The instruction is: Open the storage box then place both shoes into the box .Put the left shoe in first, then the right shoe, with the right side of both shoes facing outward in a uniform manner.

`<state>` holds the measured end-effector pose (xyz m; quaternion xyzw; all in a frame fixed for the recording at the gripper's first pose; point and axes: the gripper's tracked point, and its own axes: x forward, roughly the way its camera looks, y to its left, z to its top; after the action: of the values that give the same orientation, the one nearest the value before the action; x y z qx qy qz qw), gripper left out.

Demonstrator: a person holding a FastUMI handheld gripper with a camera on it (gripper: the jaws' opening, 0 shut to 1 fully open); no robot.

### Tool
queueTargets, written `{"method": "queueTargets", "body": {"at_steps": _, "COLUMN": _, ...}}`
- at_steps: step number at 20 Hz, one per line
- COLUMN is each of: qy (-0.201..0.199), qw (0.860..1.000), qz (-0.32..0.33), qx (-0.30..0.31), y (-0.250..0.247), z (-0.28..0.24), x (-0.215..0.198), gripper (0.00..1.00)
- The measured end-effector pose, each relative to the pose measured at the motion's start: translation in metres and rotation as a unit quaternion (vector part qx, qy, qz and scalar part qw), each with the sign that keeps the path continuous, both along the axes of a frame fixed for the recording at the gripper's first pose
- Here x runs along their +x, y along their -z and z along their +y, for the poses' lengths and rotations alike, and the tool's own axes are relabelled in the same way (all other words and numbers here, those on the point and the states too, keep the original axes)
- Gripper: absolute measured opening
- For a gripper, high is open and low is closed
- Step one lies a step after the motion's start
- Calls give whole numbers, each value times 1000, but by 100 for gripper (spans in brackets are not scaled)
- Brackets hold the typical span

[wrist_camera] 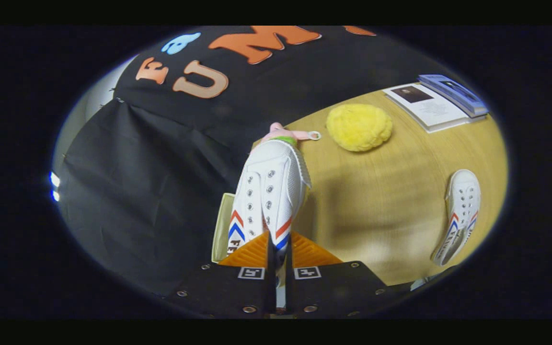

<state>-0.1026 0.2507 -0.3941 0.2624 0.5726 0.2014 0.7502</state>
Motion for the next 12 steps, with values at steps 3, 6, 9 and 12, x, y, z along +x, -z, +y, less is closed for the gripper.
{"method": "queueTargets", "body": {"at_steps": 3, "qy": -41, "qw": 999, "qz": -11, "qx": -3, "y": 4, "z": 42, "x": -1, "gripper": 8}}
{"method": "queueTargets", "body": {"at_steps": 6, "qy": -71, "qw": 997, "qz": -2, "qx": -12, "y": 19, "z": 78, "x": -4, "gripper": 8}}
{"method": "queueTargets", "body": {"at_steps": 9, "qy": -109, "qw": 994, "qz": -2, "qx": -26, "y": 40, "z": 113, "x": -13, "gripper": 8}}
{"method": "queueTargets", "body": {"at_steps": 12, "qy": -148, "qw": 987, "qz": -1, "qx": -57, "y": 57, "z": 124, "x": -28, "gripper": 8}}
